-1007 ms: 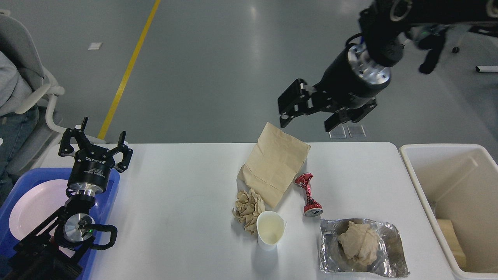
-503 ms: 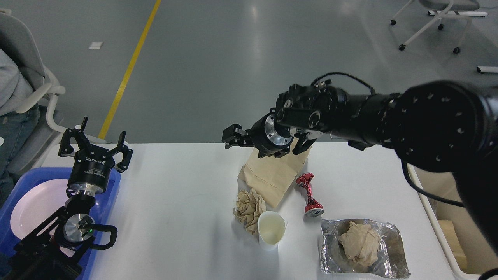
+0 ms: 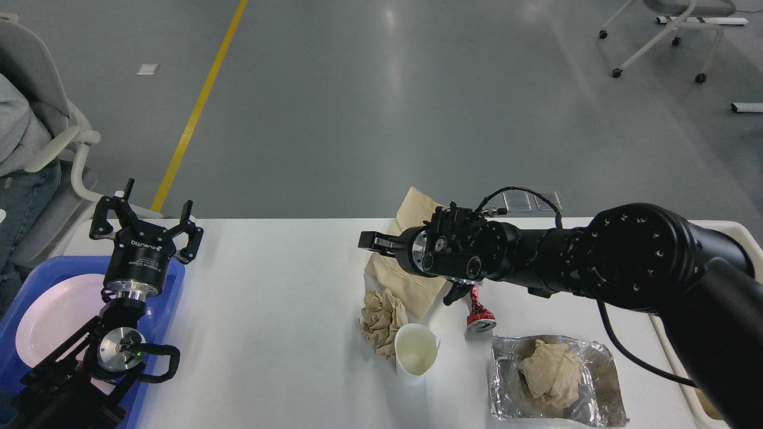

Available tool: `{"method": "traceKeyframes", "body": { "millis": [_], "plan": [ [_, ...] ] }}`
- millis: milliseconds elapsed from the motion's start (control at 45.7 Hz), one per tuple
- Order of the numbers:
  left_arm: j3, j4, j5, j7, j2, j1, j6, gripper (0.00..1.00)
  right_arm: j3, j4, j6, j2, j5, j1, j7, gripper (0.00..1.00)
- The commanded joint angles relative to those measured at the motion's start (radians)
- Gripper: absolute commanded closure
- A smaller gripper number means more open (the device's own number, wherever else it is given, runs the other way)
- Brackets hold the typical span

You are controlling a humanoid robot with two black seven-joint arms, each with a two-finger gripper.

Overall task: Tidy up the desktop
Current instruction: 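Lower the right gripper onto the crumpled paper bag and grasp it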

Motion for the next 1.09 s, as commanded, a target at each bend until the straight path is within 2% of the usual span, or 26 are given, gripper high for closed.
{"method": "traceKeyframes", "body": {
  "millis": [0, 284, 394, 810, 941, 1072],
  "plan": [
    [0.0, 0.0, 0.0, 0.0, 0.0, 0.0, 0.0, 0.04, 0.005, -0.006, 0.002, -0.002, -0.076, -0.054, -0.001, 0.06],
    [0.002, 0.0, 0.0, 0.0, 0.0, 0.0, 0.0, 0.04, -0.051, -0.003, 0.005, 0.001, -0.097, -0.074, -0.001, 0.04],
    [0.0, 0.0, 0.0, 0.0, 0.0, 0.0, 0.0, 0.04, -0.054, -0.004, -0.004, 0.003, -0.212, -0.095, -0.003, 0.08],
    [0.0, 0.0, 0.0, 0.0, 0.0, 0.0, 0.0, 0.04, -0.054, 0.009, -0.07, 0.001, -0.57, -0.14, -0.001, 0.08],
    [0.0, 0.0, 0.0, 0.0, 0.0, 0.0, 0.0, 0.04, -0.047, 0.022, -0.075, -0.003, -0.599, -0.161, -0.003, 0.08],
    [0.0, 0.0, 0.0, 0.0, 0.0, 0.0, 0.0, 0.04, -0.048, -0.03, -0.089, -0.011, -0.598, -0.193, -0.003, 0.09]
  ]
}}
